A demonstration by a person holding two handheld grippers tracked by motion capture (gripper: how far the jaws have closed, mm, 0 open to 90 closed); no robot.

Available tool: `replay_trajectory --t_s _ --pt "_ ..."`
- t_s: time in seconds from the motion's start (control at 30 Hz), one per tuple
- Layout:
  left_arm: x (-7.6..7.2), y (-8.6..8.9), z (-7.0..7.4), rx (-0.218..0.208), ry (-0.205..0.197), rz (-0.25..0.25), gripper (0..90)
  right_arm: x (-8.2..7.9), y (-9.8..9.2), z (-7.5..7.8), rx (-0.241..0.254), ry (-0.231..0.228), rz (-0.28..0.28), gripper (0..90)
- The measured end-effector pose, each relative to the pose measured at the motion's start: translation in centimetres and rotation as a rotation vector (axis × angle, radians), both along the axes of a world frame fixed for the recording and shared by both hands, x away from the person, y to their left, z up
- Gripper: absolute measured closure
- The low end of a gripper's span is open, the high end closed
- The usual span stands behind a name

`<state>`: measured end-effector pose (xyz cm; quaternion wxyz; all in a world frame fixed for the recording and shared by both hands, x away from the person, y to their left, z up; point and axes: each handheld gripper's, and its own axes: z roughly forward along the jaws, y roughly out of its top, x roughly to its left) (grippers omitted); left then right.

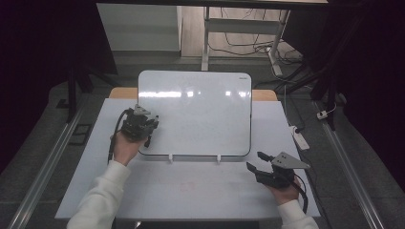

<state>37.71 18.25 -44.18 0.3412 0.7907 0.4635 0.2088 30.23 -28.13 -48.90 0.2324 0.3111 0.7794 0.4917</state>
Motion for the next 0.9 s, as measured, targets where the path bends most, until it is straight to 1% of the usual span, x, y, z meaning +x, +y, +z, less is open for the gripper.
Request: replay_trajectory --t_s 0.17,0.27,0.33,0.47,0.67,0.7,0.73,0.77,0.9 --pt "0.3 -0.3 -0.3 0.024 0.0 0.009 80.1 0.1 0.1 -0.1 -0.005 0.003 0.003 38.1" --pt "0.4 -0.4 -0.4 0.032 -0.009 0.016 79.6 0.1 0.2 -0.2 -0.008 0.007 0.006 38.1" --pt "0.4 -0.5 -0.5 0.046 -0.014 0.016 79.0 0.1 0.2 -0.2 -0.009 0.006 0.007 38.1" --pt "0.5 -0.5 -0.6 0.054 -0.019 0.017 78.4 0.1 0.2 -0.2 -0.011 0.007 0.005 38.1" --pt "0.5 -0.6 -0.9 0.052 -0.028 0.019 77.8 0.1 0.3 -0.3 -0.017 0.009 0.006 38.0" --pt "0.5 -0.6 -0.9 0.05 -0.031 0.018 76.7 0.1 0.3 -0.3 -0.017 0.008 0.005 38.0" --pt "0.4 -0.6 -0.9 0.053 -0.036 0.021 69.5 0.1 0.3 -0.3 -0.016 0.007 0.004 37.9" --pt "0.3 -0.6 -0.8 0.053 -0.042 0.022 69.5 0.1 0.3 -0.3 -0.016 0.007 0.004 37.9" --pt "-0.7 -0.1 -0.4 0.034 -0.086 0.02 55.7 0.1 0.2 -0.3 -0.017 0.009 0.002 37.7"
